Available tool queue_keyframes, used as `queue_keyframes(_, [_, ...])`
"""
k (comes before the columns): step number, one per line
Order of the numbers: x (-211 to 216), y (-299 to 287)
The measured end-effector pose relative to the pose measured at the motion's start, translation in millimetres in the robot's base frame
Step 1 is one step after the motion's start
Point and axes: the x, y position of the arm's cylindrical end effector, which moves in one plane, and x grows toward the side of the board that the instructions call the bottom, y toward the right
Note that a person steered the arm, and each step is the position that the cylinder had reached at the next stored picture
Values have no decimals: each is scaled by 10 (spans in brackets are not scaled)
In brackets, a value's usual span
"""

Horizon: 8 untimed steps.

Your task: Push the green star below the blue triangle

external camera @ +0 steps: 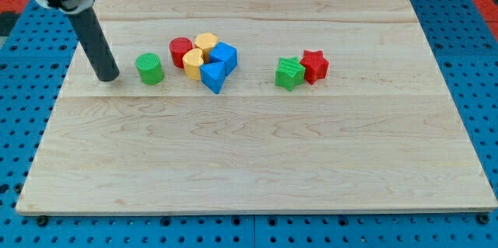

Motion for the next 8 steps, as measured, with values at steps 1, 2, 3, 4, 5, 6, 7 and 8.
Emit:
queue_keyframes(1, [-63, 345])
queue_keyframes(2, [-56, 669])
queue_keyframes(3, [334, 725])
queue_keyframes(4, [628, 1765])
queue_keyframes(5, [223, 2735])
queue_keyframes(6, [-265, 3338])
queue_keyframes(7, [-727, 3510])
queue_keyframes(8, [-606, 3326])
